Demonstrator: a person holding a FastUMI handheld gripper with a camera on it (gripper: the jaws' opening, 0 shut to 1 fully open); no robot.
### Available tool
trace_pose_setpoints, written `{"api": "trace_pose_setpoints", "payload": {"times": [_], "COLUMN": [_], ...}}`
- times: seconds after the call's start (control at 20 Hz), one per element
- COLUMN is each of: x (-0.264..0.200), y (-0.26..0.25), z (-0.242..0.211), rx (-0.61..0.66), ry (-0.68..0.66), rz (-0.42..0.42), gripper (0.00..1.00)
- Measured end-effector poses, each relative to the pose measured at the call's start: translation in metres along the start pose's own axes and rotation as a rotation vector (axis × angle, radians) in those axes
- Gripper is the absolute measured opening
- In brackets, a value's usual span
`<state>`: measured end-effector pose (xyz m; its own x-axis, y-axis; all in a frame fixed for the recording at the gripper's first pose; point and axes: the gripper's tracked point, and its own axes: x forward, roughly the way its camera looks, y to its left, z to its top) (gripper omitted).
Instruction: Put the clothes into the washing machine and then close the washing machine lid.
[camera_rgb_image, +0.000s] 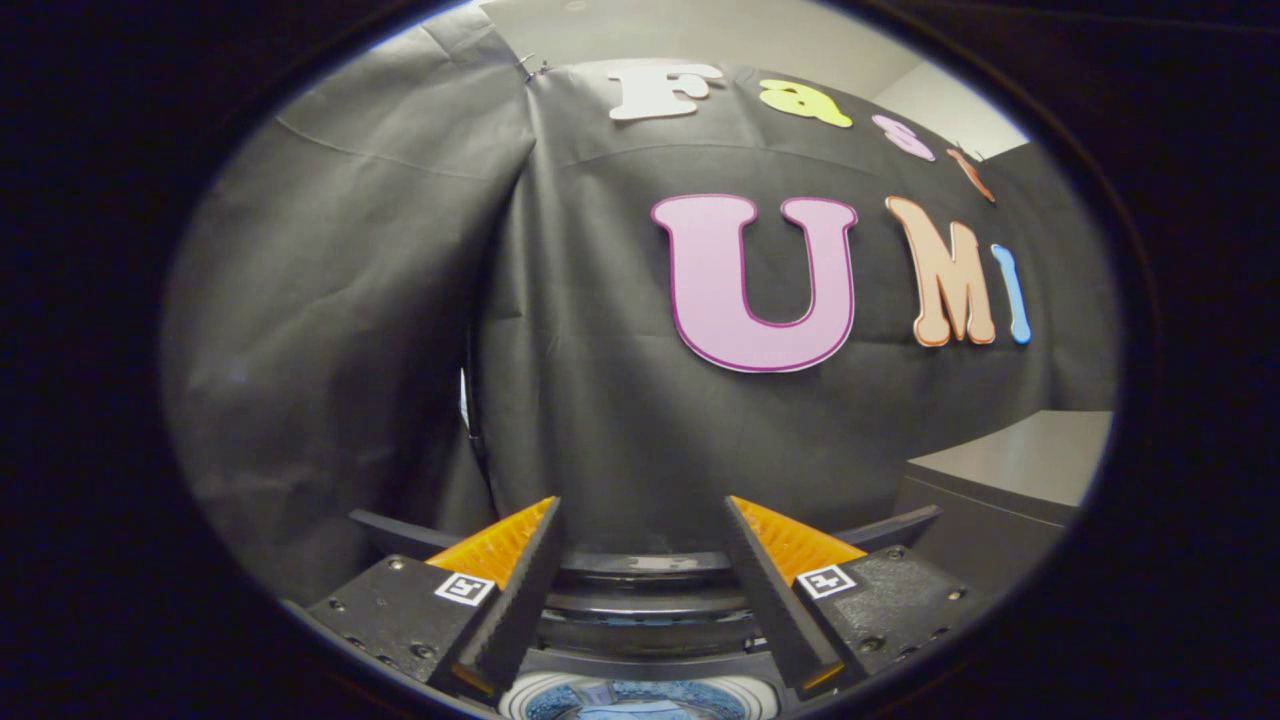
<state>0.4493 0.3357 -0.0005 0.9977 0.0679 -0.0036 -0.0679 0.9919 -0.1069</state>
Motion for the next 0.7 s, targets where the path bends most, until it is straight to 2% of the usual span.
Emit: {"api": "trace_pose_setpoints", "payload": {"times": [0.7], "x": [-0.0086], "y": [-0.0001], "z": [-0.0032], "rx": [0.003], "ry": [-0.001], "rz": [0.010], "gripper": [0.94]}}
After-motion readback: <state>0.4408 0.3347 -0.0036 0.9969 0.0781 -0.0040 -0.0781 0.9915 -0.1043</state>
